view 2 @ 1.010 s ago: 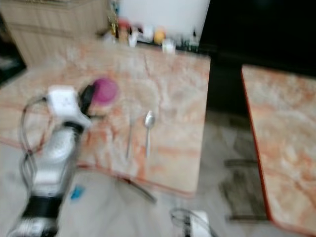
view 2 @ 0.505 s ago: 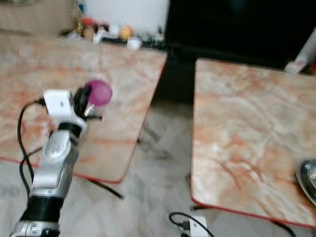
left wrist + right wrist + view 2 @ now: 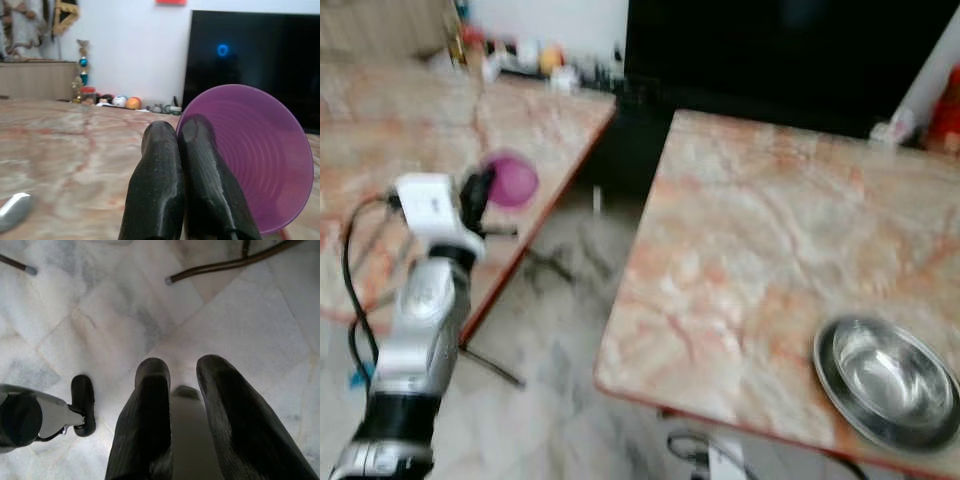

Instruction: Setting the table

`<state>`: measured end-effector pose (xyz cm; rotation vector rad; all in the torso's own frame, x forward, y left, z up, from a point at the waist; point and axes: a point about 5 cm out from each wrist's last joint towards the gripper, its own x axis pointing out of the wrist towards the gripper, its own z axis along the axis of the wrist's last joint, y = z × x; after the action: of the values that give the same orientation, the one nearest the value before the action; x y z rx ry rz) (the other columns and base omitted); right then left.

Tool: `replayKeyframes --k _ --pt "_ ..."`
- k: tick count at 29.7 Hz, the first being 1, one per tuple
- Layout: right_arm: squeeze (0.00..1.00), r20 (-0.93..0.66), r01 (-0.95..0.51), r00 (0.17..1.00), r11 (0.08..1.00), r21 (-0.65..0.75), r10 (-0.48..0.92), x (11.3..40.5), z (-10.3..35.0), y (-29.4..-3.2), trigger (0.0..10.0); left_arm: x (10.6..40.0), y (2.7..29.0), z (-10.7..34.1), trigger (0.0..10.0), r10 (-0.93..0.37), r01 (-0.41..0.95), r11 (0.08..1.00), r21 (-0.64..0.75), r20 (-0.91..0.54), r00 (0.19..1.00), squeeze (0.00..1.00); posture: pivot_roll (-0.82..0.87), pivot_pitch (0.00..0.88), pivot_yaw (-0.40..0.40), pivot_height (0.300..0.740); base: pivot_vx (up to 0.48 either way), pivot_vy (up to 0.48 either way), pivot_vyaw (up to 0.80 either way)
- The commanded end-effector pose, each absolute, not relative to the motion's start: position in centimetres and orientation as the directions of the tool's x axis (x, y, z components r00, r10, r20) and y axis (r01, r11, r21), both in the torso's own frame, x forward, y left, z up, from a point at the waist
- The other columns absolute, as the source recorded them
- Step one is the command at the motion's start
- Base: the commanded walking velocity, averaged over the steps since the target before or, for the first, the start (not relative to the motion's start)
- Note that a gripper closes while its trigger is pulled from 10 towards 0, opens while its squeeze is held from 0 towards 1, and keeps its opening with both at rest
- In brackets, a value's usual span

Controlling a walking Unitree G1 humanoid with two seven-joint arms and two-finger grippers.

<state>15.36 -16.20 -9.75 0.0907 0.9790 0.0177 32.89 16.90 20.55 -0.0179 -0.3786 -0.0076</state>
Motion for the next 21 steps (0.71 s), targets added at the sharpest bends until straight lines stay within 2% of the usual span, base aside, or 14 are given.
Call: replayKeyframes --k 1,10,15,16,21 --pt "0.0 -0.839 0.059 0.544 0.996 0.062 0.02 14.7 -9.9 -17.4 10.0 33.0 15.4 21.1 10.0 -0.045 0.054 0.998 -0.012 0.395 0.918 0.0 0.12 0.012 -0.053 0.74 0.0 -0.472 -0.7" --pt "0.0 -0.833 0.031 0.553 0.998 0.061 0.034 15.1 -9.9 -16.4 10.0 33.0 15.8 21.3 10.0 -0.044 0.047 0.999 0.003 0.392 0.919 0.0 0.13 0.013 -0.052 0.74 0.0 -0.474 -0.07" --pt "0.0 -0.828 0.032 0.56 0.998 0.056 0.029 15.6 -9.7 -16.1 10.0 33.3 16.8 20.6 10.0 -0.108 0.068 0.989 0.132 0.322 0.941 0.0 0.14 0.0 -0.025 0.74 0.0 -0.472 0.0" --pt "0.0 -0.827 0.033 0.562 0.998 0.056 0.027 15.7 -9.6 -16.1 10.0 33.5 17.0 20.3 10.0 -0.145 0.099 0.98 0.171 0.285 0.947 0.0 0.14 0.0 -0.018 0.74 0.0 -0.281 0.0" --pt "0.0 -0.824 0.037 0.566 0.998 0.057 0.026 15.9 -9.6 -16.0 10.0 33.7 17.8 20.4 10.0 -0.196 0.147 0.97 0.193 0.265 0.944 0.0 0.14 0.0 -0.014 0.74 0.0 -0.056 0.0"
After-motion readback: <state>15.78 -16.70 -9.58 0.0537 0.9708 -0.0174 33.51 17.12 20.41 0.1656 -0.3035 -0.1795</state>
